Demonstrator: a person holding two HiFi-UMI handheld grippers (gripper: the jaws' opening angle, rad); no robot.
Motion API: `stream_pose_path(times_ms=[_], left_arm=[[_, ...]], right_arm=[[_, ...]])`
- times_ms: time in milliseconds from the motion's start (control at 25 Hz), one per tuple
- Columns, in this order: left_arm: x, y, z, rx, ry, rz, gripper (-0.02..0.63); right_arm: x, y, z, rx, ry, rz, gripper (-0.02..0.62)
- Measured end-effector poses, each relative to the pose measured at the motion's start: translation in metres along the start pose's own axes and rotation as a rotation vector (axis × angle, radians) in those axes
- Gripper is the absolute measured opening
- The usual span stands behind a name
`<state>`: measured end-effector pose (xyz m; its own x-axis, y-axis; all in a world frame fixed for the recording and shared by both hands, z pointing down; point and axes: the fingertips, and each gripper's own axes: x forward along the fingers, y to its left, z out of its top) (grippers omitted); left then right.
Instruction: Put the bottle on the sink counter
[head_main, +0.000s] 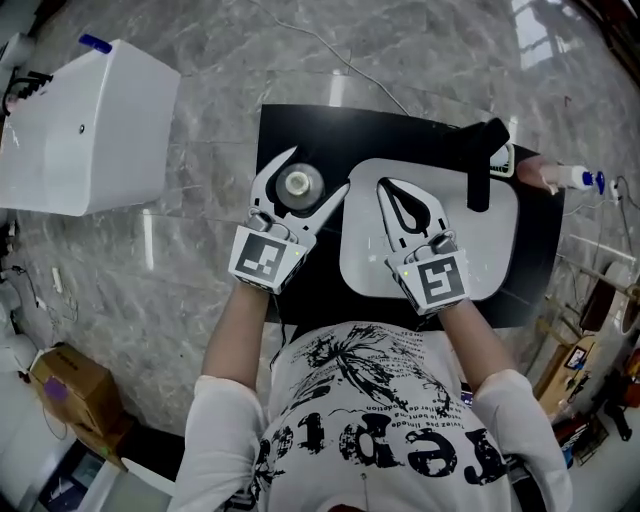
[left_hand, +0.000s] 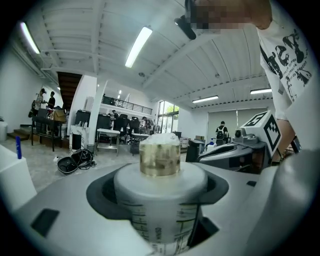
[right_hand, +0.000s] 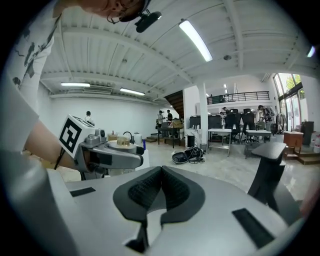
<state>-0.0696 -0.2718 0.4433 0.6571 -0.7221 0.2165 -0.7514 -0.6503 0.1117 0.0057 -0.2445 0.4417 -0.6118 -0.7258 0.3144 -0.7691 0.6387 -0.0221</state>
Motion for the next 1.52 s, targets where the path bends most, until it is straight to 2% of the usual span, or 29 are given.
stream_pose_path(times_ms=[160,440,640,840,1080,1240,1440,1520], left_arm=[[0.033,0.026,-0.017,0.009,0.016,0.004,0.348],[0.067,0.043,-0.047,0.030,0.042,-0.004,0.348],[0.082,0.047,-0.054,0.028,-0.004,-0.023,0.348],[0.088,0.048,-0.073,0.039,0.096,-0.059,0.348],[0.095,0.047,-0.084,0.057,0.185,-0.064,0.348],[0.096,0.046,-0.086,0.069,0.204,-0.070,0.348],[0.096,0.047,-0.087,0.068,0.220,-0.064,0.348],[0.094,0.046,-0.090,0.069,0.239,-0.066,0.348]], right_arm=[[0.026,-0.018,-0.019,0.031,0.019,-0.013,0.014],[0.059,-0.040,-0.029,0.062,-0.044,-0.035,0.014],[0.069,-0.046,-0.042,0.076,-0.034,-0.036,0.014],[0.073,-0.047,-0.051,0.093,-0.024,-0.039,0.014],[0.077,-0.051,-0.052,0.054,-0.026,-0.042,0.014],[0.076,-0.053,-0.051,0.071,-0.034,-0.055,0.014],[0.072,-0.057,-0.065,0.068,0.055,-0.062,0.014],[0.071,-0.055,-0.066,0.071,0.049,-0.056,0.014]])
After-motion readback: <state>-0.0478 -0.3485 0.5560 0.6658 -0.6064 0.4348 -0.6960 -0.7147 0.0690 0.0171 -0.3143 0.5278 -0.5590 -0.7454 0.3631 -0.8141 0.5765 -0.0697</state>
